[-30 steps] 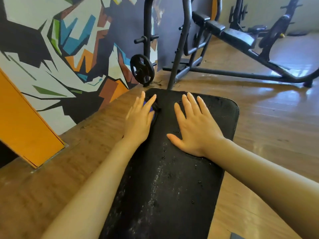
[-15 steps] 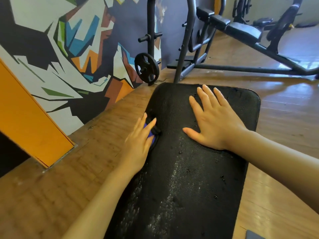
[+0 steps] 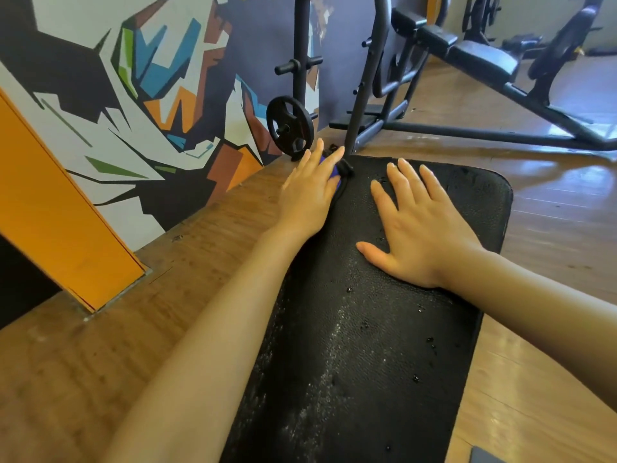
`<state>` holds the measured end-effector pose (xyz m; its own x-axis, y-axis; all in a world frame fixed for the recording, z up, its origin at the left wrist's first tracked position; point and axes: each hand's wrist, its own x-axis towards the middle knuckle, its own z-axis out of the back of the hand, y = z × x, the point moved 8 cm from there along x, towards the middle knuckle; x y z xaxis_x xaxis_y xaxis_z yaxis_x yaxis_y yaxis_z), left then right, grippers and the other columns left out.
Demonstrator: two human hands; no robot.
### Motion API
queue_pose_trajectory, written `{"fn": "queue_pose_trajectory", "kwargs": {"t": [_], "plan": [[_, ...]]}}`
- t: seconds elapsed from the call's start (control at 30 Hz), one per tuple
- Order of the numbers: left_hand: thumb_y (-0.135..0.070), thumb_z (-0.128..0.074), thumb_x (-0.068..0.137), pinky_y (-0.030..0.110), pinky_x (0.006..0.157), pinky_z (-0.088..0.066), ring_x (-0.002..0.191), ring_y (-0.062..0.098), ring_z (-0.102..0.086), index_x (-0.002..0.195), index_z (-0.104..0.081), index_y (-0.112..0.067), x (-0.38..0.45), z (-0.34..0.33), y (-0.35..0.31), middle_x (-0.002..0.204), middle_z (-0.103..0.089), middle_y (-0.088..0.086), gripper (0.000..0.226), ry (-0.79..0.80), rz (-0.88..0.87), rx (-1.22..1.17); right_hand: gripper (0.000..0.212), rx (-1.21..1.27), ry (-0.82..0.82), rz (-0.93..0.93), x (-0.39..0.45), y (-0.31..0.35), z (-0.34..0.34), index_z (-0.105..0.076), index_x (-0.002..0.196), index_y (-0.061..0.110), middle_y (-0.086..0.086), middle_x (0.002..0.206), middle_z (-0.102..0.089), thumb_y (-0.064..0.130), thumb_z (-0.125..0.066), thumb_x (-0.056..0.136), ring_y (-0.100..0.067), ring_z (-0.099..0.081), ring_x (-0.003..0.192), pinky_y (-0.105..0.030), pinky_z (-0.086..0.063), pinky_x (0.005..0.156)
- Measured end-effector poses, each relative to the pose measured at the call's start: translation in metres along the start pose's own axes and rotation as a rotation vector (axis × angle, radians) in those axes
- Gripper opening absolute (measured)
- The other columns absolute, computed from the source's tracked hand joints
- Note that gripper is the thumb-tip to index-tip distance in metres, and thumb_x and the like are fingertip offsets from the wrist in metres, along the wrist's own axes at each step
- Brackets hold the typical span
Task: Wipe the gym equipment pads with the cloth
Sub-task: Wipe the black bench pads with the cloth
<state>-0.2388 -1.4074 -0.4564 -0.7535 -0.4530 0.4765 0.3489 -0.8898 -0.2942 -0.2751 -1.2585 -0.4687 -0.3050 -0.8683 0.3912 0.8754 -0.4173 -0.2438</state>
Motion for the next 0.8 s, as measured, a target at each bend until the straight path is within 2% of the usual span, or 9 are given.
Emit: {"fn": "queue_pose_trajectory", "kwargs": {"t": [0.13, 0.33, 0.47, 0.67, 0.8], "plan": [[-0.021, -0.042, 0.103, 0.033, 0.118, -0.013, 0.148, 0.014, -0.004, 0.15, -0.023, -0.032, -0.056, 0.001, 0.002, 0.162, -0.01, -0.002, 0.052, 0.028, -0.066, -0.019, 0.096, 0.0, 0.006, -0.002, -0.001, 0.0, -0.001, -0.034, 0.145, 0.0, -0.031, 0.148, -0.029, 0.071, -0.016, 0.083, -0.043, -0.021, 0.141, -0.056, -0.017, 0.115], [-0.02, -0.044, 0.102, 0.022, 0.115, 0.0, 0.147, 0.005, 0.007, 0.145, -0.011, -0.044, -0.141, -0.003, 0.013, 0.16, 0.001, -0.012, 0.058, 0.095, -0.05, -0.023, 0.093, 0.023, 0.015, -0.002, 0.0, 0.0, 0.001, -0.041, 0.14, -0.003, -0.033, 0.144, -0.034, 0.069, -0.023, 0.084, -0.046, -0.027, 0.138, -0.058, -0.023, 0.113], [-0.018, -0.045, 0.101, 0.025, 0.116, -0.003, 0.147, 0.009, 0.005, 0.146, -0.01, -0.04, -0.111, -0.002, 0.003, 0.161, 0.002, -0.007, 0.061, 0.04, -0.015, 0.014, 0.094, 0.012, 0.014, 0.002, 0.001, -0.001, 0.0, -0.038, 0.142, -0.002, -0.033, 0.146, -0.032, 0.07, -0.02, 0.084, -0.045, -0.024, 0.14, -0.057, -0.02, 0.114], [-0.022, -0.041, 0.103, 0.044, 0.119, -0.02, 0.149, 0.025, -0.01, 0.151, -0.029, -0.026, 0.007, -0.004, -0.023, 0.162, -0.014, 0.007, 0.05, -0.035, -0.029, 0.047, 0.097, -0.015, -0.005, 0.008, 0.0, 0.0, 0.001, -0.03, 0.147, 0.001, -0.031, 0.15, -0.025, 0.072, -0.013, 0.082, -0.043, -0.016, 0.143, -0.055, -0.013, 0.117], [-0.021, -0.041, 0.103, 0.04, 0.118, -0.02, 0.149, 0.021, -0.011, 0.151, -0.027, -0.025, -0.015, -0.004, -0.019, 0.162, -0.014, 0.005, 0.051, -0.022, -0.05, 0.057, 0.099, -0.014, 0.0, 0.016, 0.0, 0.0, 0.0, -0.023, 0.149, 0.003, -0.029, 0.153, -0.02, 0.073, -0.01, 0.081, -0.042, -0.012, 0.144, -0.053, -0.01, 0.118]]}}
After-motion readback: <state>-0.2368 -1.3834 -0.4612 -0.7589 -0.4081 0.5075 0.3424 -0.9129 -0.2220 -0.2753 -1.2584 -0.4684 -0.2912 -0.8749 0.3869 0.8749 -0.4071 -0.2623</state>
